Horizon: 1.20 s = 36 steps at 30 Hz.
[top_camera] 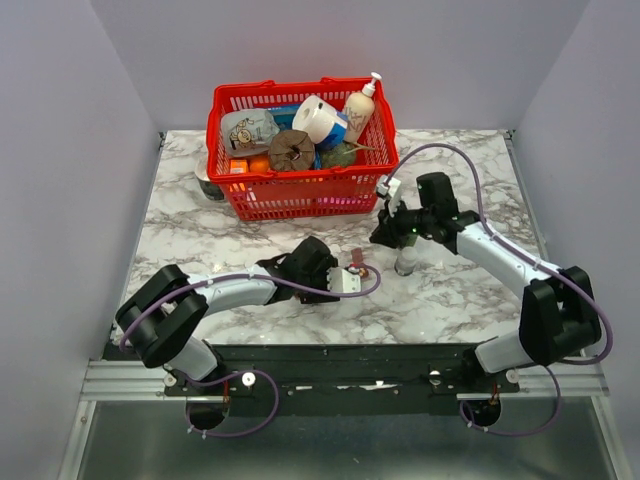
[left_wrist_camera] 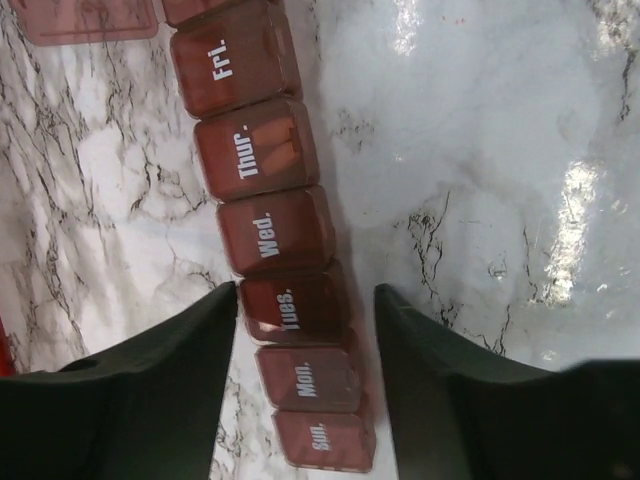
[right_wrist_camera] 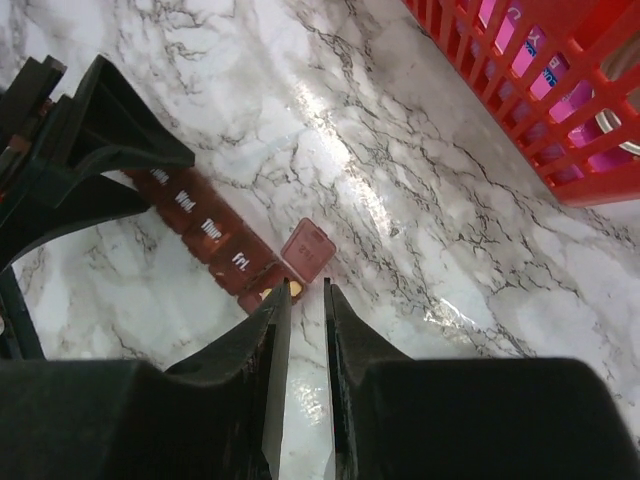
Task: Sort the pills into containers
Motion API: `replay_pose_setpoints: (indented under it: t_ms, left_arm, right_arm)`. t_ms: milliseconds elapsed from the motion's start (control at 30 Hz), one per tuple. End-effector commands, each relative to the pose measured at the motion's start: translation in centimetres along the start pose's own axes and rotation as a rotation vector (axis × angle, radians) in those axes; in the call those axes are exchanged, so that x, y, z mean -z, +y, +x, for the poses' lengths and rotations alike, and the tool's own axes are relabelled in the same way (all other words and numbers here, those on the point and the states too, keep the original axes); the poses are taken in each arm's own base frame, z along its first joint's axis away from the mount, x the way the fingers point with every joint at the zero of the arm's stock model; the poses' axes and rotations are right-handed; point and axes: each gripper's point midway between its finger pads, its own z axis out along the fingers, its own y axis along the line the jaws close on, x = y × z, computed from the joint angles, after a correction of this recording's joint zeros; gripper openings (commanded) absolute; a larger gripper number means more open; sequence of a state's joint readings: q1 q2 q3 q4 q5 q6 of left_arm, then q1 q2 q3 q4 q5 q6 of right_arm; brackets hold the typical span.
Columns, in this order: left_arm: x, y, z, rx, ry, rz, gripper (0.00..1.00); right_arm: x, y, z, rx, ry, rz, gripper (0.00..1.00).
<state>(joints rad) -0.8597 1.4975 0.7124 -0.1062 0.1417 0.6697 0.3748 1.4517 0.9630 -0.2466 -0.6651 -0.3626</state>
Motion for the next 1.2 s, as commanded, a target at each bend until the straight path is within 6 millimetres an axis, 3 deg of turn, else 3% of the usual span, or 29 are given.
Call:
replay_pose_setpoints:
  t_ms: [0, 100, 267, 533, 800, 1167]
  left_arm:
    - [-0.4, -0.2, 0.5, -0.023, 0.032, 0.019, 0.51]
    - [-0.2, -0.5, 0.6, -0.026, 0.026, 0.024, 0.40]
    - [0.1, -1.1, 0.4, -0.046, 0.009, 0.034, 0.35]
    - [0.7, -2.7, 0.1, -0.117, -0.025, 0.067, 0.34]
    - [1.1, -2.9, -0.5, -0.136, -0.056, 0.066, 0.34]
    - [1.0, -2.9, -0.4, -0.136, -0.052, 0.068, 0.33]
  right_arm:
    - [-1.7, -1.7, 0.9, -0.009, 0.020, 0.111, 0.27]
    - [-2.6, -1.6, 1.5, -0.016, 0.044, 0.107, 0.27]
    - [-3.3, -1.8, 1.8, -0.031, 0.088, 0.092, 0.26]
    - [-3.9, -0.2, 4.3, 0.033, 0.211, -0.005, 0.24]
    - [-4.8, 1.9, 6.0, 0.087, 0.298, -0.090, 0.23]
    - [-5.3, 3.8, 5.9, 0.117, 0.313, -0.159, 0.22]
